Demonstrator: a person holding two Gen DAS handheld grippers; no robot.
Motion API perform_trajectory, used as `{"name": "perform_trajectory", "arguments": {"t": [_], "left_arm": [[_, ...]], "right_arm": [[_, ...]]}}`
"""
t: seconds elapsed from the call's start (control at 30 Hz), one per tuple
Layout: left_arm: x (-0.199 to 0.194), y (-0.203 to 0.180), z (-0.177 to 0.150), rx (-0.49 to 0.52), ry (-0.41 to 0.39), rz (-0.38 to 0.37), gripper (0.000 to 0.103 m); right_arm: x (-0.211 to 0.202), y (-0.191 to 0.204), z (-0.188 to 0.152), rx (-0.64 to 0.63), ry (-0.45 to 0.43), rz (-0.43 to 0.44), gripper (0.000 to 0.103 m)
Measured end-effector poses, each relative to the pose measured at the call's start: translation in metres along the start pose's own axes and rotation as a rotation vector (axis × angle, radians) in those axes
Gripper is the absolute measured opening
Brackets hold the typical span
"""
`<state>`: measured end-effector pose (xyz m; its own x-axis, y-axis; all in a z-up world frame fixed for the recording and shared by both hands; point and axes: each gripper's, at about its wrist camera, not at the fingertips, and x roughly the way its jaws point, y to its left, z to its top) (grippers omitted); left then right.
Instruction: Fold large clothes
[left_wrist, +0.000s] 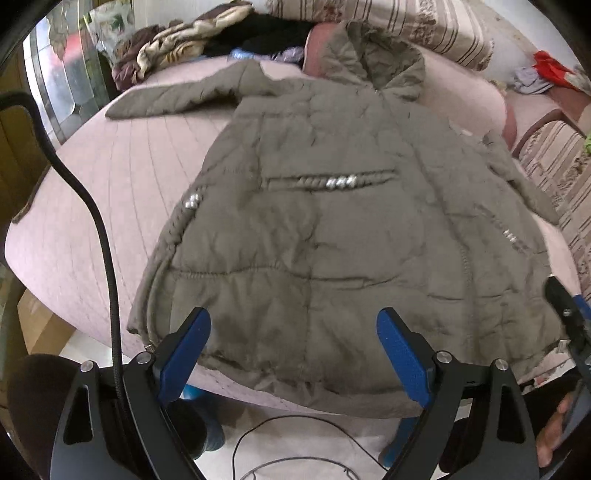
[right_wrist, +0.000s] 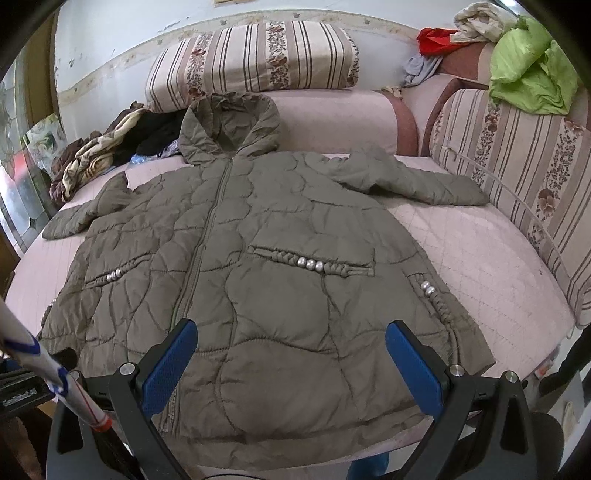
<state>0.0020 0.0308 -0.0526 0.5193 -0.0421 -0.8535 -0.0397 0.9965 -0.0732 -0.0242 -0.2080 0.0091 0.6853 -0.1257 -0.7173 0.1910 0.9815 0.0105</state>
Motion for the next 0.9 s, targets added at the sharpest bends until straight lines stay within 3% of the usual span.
{"name": "perform_trajectory", "arguments": {"t": [0.2, 0.33, 0.53, 0.73, 0.83, 0.9], "left_arm": [[0.024, 0.006, -0.008, 0.003, 0.044, 0.019, 0.091], [0.035, 0.01, -0.013, -0.019, 0.093, 0.022, 0.103], [0.041, 0.017, -0.022, -0.066, 0.131, -0.003, 0.103], [0.036, 0.02, -0.02, -0.047, 0.129, -0.013, 0.103], [0.017, 0.024, -0.016, -0.062, 0.077, 0.005, 0.093], [-0.003, 0.026, -0.016, -0.053, 0.016, 0.036, 0.093]], "right_arm": [[0.0, 0.002, -0.001, -0.006, 0.0, -0.001, 0.103], [0.001, 0.002, -0.002, -0.002, 0.007, 0.0, 0.103], [0.0, 0.001, -0.002, -0.003, 0.003, 0.001, 0.103], [-0.001, -0.001, -0.003, 0.001, 0.0, -0.003, 0.103], [-0.006, -0.005, -0.002, 0.009, -0.007, -0.004, 0.103], [-0.009, -0.008, -0.001, 0.012, -0.015, -0.01, 0.103]]}}
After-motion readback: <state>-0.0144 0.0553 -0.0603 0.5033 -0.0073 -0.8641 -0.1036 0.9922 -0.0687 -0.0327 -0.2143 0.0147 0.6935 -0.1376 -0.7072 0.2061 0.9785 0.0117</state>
